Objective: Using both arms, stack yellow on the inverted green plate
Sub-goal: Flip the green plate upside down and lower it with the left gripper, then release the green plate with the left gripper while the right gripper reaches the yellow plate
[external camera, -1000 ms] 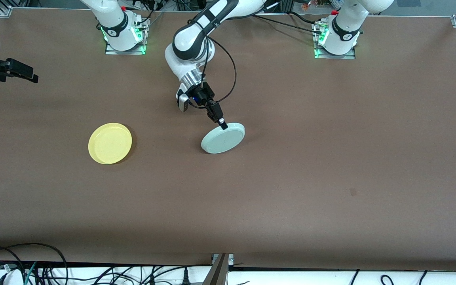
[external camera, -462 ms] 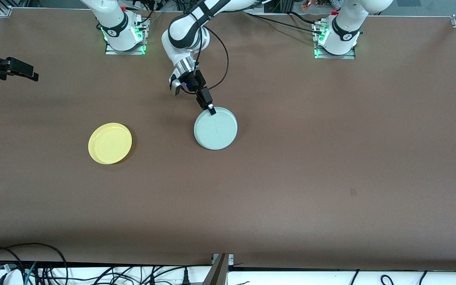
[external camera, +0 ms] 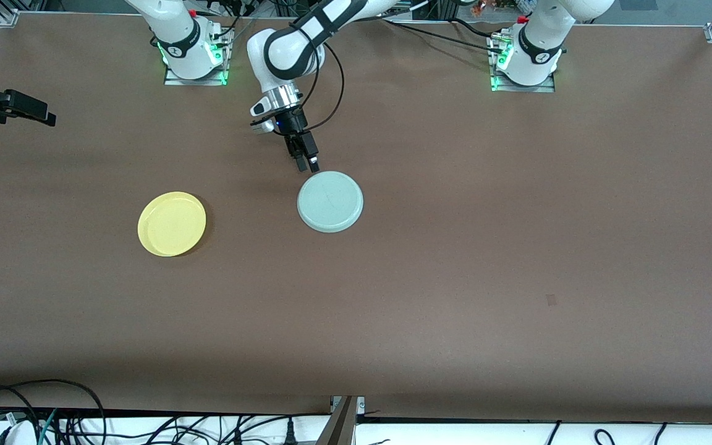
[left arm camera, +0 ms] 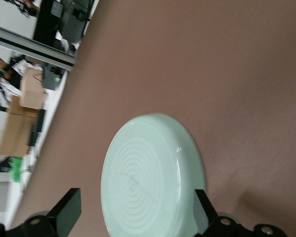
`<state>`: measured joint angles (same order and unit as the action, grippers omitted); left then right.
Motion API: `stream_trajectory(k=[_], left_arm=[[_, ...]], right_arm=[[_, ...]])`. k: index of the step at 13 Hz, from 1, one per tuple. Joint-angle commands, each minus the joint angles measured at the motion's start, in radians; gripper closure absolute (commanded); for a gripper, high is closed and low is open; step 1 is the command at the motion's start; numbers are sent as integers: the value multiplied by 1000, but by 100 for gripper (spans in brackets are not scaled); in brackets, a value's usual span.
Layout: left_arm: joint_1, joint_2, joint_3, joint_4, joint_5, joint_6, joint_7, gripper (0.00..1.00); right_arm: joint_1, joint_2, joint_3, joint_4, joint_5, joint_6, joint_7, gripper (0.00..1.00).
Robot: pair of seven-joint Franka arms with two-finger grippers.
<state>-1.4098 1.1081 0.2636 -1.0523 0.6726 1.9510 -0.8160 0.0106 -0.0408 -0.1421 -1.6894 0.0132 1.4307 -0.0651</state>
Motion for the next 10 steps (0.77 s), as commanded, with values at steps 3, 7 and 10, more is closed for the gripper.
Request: stream_trajectory(k=[3,7,10], left_arm=[[50,-34,-7,-3,-216,179,-225,0],[201,-132,-33,-5,-488,180,-148,0],[294,-241,-30,-40,-692,103,13,0]], right_arm=[[-15,38,-1,8,-4,43,2,0],[-37,140,-11,5,-42,120,-27,0],[-37,218,-11,-27,-35,232,-59,0]])
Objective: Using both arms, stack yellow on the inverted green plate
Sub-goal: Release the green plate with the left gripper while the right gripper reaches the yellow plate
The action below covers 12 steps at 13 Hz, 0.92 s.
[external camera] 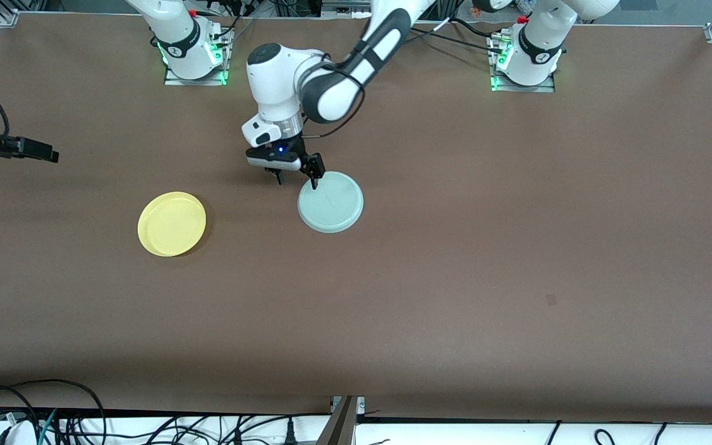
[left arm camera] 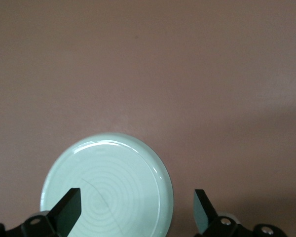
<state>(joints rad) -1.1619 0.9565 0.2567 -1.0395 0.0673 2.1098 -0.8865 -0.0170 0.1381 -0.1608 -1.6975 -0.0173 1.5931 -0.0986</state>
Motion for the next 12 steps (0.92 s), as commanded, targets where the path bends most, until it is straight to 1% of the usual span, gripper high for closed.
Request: stream_trajectory(k=[1,2,3,4,5,7,9,10,11,12], left_arm=[[89,-126,-27,-53,-98,-129,137,0],[112,-157,-28,-48,-112,-198,180,0],[140,-198,-27,-45,-125,-246,198,0],[186,-250,-30,-48,-142,-298,202,0],[232,-286,-30,-48,-183,-359,227,0],[310,-356,-30,-48,-216,-472,346,0],[399,-415,-33,-44,-228,-571,437,0],[445,-448,-27,-43,-254,-618,504,0],[480,-482,-25,-53,-262,-645,562,0],[535,-519,-30,-56,-264,-690,602,0]], right_arm=[[-12,58,7,-51,0,140,-56,0],[-15,80,7,-73,16,180,-106,0],[-15,103,7,-100,58,232,-124,0],[-17,141,7,-125,75,296,-127,0],[-18,176,7,-143,103,348,-131,0],[-20,257,7,-153,195,411,-162,0],[-20,328,7,-156,240,503,-229,2],[-20,346,7,-162,278,516,-242,11],[-20,365,7,-163,290,527,-243,17],[-20,388,7,-166,292,556,-254,22]])
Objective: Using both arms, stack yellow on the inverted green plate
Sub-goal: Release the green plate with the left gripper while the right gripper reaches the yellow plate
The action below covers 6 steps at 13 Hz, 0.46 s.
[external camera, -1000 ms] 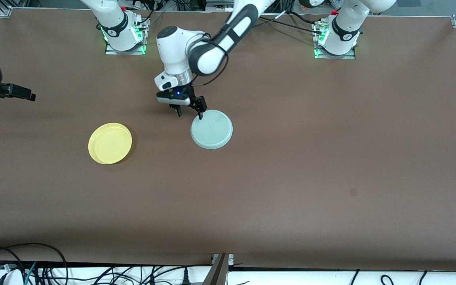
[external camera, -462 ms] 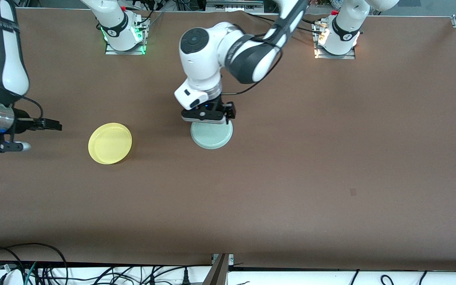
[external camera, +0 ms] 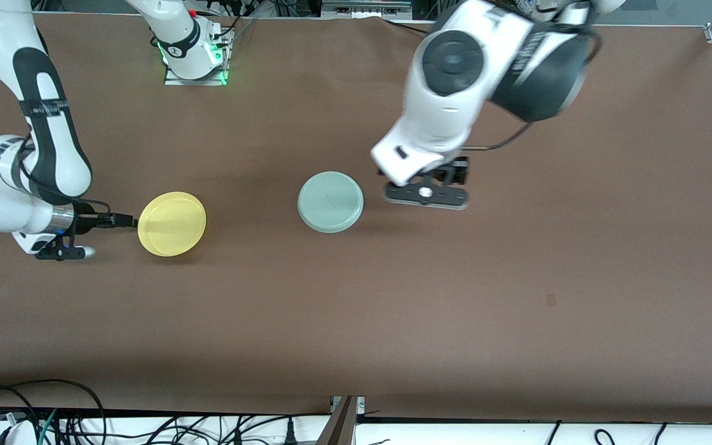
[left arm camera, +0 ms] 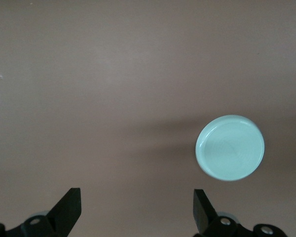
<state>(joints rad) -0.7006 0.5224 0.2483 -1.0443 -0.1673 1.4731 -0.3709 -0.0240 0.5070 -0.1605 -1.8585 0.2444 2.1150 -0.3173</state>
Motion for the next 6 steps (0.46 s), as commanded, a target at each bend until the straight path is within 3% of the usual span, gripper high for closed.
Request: stream_trajectory(k=[1,3,4,6], left_arm=[[114,-111,-20,-49,-37,-120,119,0],[223,-178,-24,-51,-64,-225,182,0],[274,-208,-37,-54,-54,-273,211,0],[396,-289,-104,-121,-9,-319,282,0]], right_arm=[[-13,43,9,-4,32,52,-48,25],[-14,70,7,-5,53,62,-74,33],[-25,82,7,-4,71,63,-104,42],[-45,96,7,-4,148,59,-182,76]])
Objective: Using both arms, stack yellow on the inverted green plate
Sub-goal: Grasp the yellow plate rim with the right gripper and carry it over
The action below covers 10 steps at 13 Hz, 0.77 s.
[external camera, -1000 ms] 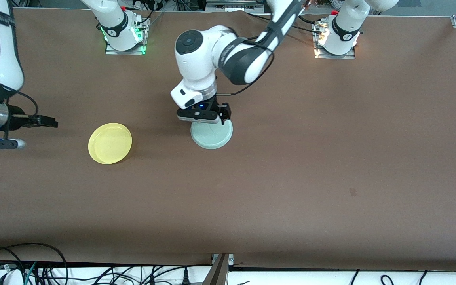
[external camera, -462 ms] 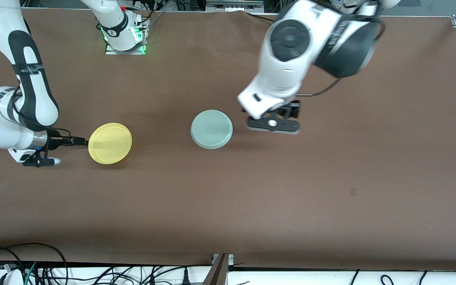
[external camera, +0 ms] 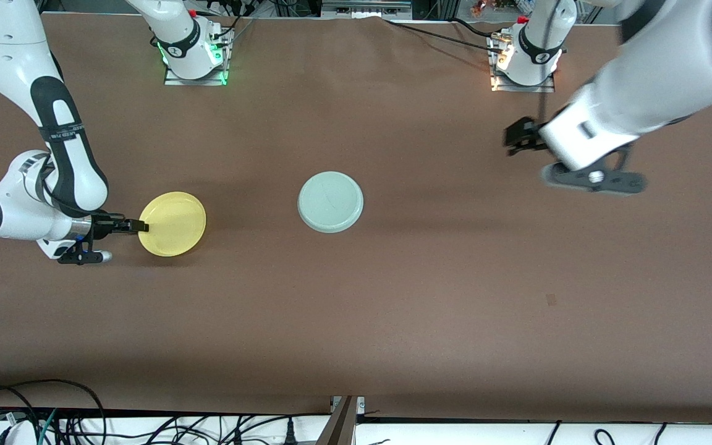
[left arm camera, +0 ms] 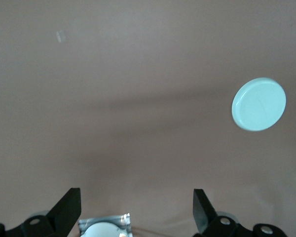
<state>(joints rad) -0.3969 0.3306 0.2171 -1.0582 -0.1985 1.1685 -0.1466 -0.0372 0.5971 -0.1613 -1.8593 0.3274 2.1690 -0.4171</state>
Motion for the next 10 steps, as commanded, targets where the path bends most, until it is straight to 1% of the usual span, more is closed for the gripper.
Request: stream_trajectory(k=[1,2,3,5,6,7,8,9,10], left_arm=[[155,-144,-123,-165,75,-10,83,0],[209,-183,-162,-216,120,-3,114,0],[236,-227,-174,-285,148,22,136,0],[272,-329,-174,-450,157,135,171,0],[279,-369,-174,-523,178,198,200,0],[282,-389,-173,-573,186,247,215,0],[291,-398,-171,-603,186,288,216,0],[299,-395,-168,-611,186,321,219,0],[308,-390,-167,-617,188,356,234,0]], right_arm=[[-33,7,8,-1,82,-1,-101,96],[-33,7,8,-1,91,-8,-100,100],[-33,6,9,2,91,-11,-103,100],[-30,6,16,6,91,-32,-107,100],[-23,-3,19,18,90,-93,-106,100],[-23,-5,26,44,93,-180,-92,100],[-24,-7,48,83,105,-248,-86,100],[-21,-5,55,124,125,-297,-65,100],[-15,-7,63,141,130,-329,-19,100]])
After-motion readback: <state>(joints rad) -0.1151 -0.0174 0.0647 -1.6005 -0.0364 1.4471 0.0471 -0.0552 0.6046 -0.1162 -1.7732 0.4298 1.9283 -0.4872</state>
